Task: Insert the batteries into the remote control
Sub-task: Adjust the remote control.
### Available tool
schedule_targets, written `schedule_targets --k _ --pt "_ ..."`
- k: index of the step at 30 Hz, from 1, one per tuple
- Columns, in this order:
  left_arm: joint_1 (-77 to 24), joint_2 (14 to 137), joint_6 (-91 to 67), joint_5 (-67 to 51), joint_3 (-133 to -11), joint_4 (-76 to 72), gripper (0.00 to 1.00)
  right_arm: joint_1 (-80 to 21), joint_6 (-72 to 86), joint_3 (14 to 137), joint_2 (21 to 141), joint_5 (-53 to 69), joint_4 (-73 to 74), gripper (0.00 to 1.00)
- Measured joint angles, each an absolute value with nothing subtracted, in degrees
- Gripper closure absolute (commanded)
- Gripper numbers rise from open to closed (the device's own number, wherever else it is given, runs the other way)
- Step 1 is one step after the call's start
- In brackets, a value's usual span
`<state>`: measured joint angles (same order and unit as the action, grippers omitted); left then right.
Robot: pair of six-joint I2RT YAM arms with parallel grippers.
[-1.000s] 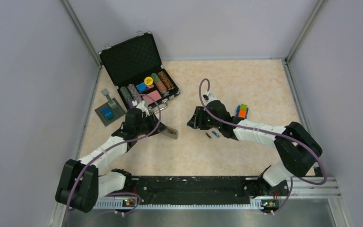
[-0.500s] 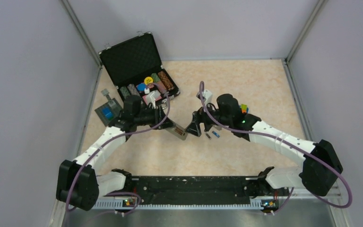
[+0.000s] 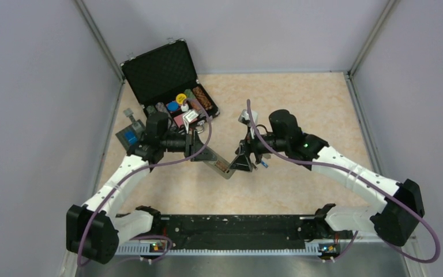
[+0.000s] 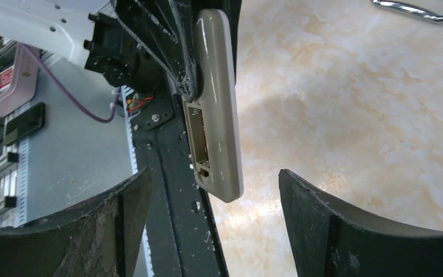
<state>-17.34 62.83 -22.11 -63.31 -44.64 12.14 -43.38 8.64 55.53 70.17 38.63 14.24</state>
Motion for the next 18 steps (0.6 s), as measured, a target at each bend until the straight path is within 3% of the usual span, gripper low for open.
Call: schedule_targets --k 7,15,18 --pt "-17.34 63.77 -21.69 -63.02 -45.21 16.75 1.00 -43.38 12.27 55.16 66.52 31.09 13.78 0.24" --pt "-17.37 64.45 -19.22 -67.22 -45.21 19.31 1.00 -44.66 11.92 54.50 72.93 41.41 12.67 0.23" --pt "-17.34 63.99 -18.20 -68.38 -45.21 20.16 1.00 -46.02 11.70 54.57 76.64 44.95 13.10 0.28"
